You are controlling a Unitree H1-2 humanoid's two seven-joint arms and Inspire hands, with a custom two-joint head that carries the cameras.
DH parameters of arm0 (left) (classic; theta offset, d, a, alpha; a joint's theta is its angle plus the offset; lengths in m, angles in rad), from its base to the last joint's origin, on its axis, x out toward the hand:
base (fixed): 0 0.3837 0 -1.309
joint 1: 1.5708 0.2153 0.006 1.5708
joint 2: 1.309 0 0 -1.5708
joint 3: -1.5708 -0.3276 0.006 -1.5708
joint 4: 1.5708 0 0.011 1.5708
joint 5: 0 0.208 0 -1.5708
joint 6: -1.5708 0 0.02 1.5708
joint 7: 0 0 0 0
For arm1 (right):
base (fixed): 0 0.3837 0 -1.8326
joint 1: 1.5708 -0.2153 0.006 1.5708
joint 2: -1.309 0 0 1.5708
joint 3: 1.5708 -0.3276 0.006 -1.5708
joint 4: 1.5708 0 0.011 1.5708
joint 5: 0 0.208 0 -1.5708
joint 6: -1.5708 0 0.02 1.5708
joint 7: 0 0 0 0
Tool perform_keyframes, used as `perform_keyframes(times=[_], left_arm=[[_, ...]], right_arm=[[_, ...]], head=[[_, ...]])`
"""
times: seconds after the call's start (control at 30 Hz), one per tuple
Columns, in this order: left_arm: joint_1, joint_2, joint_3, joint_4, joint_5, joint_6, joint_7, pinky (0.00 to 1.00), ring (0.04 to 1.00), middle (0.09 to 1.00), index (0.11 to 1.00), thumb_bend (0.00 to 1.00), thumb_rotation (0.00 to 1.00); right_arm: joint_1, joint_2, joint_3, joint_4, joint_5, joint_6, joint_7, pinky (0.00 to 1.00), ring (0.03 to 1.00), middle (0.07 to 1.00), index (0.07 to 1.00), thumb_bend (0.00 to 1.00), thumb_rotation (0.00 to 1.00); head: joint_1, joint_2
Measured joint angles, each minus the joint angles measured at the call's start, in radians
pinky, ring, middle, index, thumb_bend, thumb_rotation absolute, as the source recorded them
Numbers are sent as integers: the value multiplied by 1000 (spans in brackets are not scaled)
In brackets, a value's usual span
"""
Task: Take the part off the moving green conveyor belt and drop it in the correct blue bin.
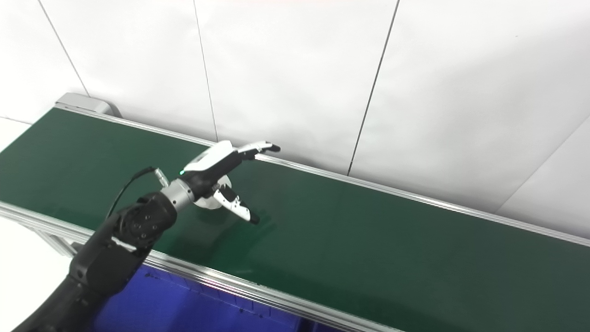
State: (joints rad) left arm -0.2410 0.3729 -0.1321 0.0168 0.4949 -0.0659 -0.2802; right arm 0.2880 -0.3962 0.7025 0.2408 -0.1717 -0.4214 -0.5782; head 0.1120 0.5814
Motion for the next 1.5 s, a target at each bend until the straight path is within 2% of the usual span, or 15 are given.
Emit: perform_keyframes(times=[0.17,0.27,0.4,0.57,0.77,0.93,1.0,1.03,1.07,1.13,1.2,1.23,1.27,1.33,1.5], left_arm=[[-1,6,-9,25,52,3,17,921,939,960,899,947,158],[-5,31,-33,44,127,2,39,981,968,978,901,956,164],[-24,57,-62,57,215,17,39,999,995,994,898,976,169],[-38,72,-85,68,259,47,27,1000,1000,999,888,992,167],[-44,76,-141,129,302,66,8,1000,1000,1000,875,956,113],[-57,74,-156,183,319,69,47,1000,991,982,850,890,10],[-64,68,-160,205,317,57,76,971,959,962,831,869,2],[-71,63,-161,229,307,38,96,925,931,940,815,849,0],[-79,60,-160,259,287,17,118,858,898,918,799,833,0],[-89,54,-155,315,245,-37,163,661,769,823,742,774,0],[-90,42,-145,356,208,-80,199,586,694,750,708,690,0],[-89,36,-144,365,198,-86,211,494,522,606,602,575,0],[-88,32,-145,372,189,-92,220,449,458,551,570,536,0],[-87,25,-147,382,185,-111,240,412,419,505,520,504,0],[-86,0,-147,391,162,-116,285,430,429,506,484,500,0]], right_arm=[[0,0,-1,0,0,0,-1,642,734,803,865,810,319],[0,0,-2,0,-3,0,-1,631,727,798,864,811,318],[-1,0,-2,0,-6,0,-2,636,727,795,863,808,320],[-1,0,-3,0,-2,0,0,641,734,799,868,807,323],[-1,0,-12,0,7,0,14,641,735,798,865,810,316],[0,0,-17,-1,6,0,17,637,730,796,865,804,312],[1,0,-17,-1,4,0,17,643,732,797,865,802,309],[1,0,-17,-1,4,0,17,647,735,800,869,798,311],[1,0,-17,-2,5,0,17,646,734,800,870,795,311],[1,-1,-17,-2,3,0,17,636,729,799,870,793,313],[2,-2,-17,-2,1,0,17,637,730,799,870,793,309],[3,-2,-17,-2,1,0,17,637,728,797,867,798,313],[4,-2,-18,-2,1,0,17,637,728,797,867,799,315],[3,-2,-20,-2,1,0,17,637,727,797,868,798,319],[7,-1,-21,-10,0,0,17,646,736,803,868,798,314]], head=[[3,2],[5,2],[8,2],[12,3],[15,5],[18,11],[17,11],[17,11],[15,12],[15,15],[15,15],[15,15],[17,17],[18,21],[18,26]])
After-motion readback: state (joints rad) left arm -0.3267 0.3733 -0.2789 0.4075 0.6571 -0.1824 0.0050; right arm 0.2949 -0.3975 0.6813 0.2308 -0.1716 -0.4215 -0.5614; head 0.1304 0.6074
